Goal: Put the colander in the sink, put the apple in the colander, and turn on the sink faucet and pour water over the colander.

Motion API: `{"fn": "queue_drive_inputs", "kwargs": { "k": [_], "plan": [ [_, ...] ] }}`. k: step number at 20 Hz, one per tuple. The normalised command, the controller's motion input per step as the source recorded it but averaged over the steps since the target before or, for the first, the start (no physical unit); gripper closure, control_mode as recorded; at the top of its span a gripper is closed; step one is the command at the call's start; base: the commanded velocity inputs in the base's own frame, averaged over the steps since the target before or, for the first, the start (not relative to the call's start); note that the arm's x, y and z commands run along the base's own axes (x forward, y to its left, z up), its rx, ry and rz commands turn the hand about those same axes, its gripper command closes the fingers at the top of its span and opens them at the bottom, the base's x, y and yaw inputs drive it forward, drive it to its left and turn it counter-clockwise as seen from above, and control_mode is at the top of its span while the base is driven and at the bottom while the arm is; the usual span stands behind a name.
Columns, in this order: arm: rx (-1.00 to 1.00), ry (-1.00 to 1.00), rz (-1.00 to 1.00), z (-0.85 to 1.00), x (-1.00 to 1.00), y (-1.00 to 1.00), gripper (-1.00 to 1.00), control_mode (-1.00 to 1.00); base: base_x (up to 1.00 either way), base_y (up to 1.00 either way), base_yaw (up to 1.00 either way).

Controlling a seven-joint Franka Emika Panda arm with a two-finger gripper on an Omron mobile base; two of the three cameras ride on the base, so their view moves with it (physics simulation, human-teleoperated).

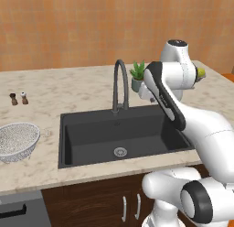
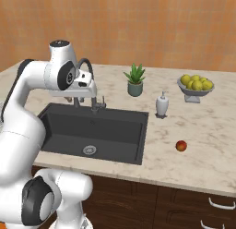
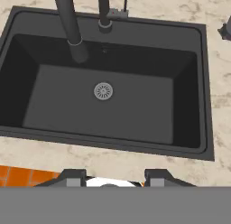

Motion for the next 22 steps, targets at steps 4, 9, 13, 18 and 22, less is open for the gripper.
{"fn": "queue_drive_inputs", "kwargs": {
  "k": [4,9,13,18,22],
  "plan": [
    [0.0,-0.02,0.01,0.0,-0.35,0.12,-1.0,-1.0,0.0,0.0,0.0],
    [0.0,-0.01,0.02,0.0,-0.49,0.56,-1.0,-1.0,0.0,0.0,0.0],
    [0.0,0.0,0.0,0.0,-0.35,0.92,-1.0,-1.0,0.0,0.0,0.0],
    [0.0,0.03,0.0,-0.03,-0.04,1.0,-1.0,-1.0,0.0,0.0,0.0],
    [0.0,0.09,0.0,-0.17,0.01,1.0,-1.0,-1.0,0.0,0.0,0.0]
  ]
}}
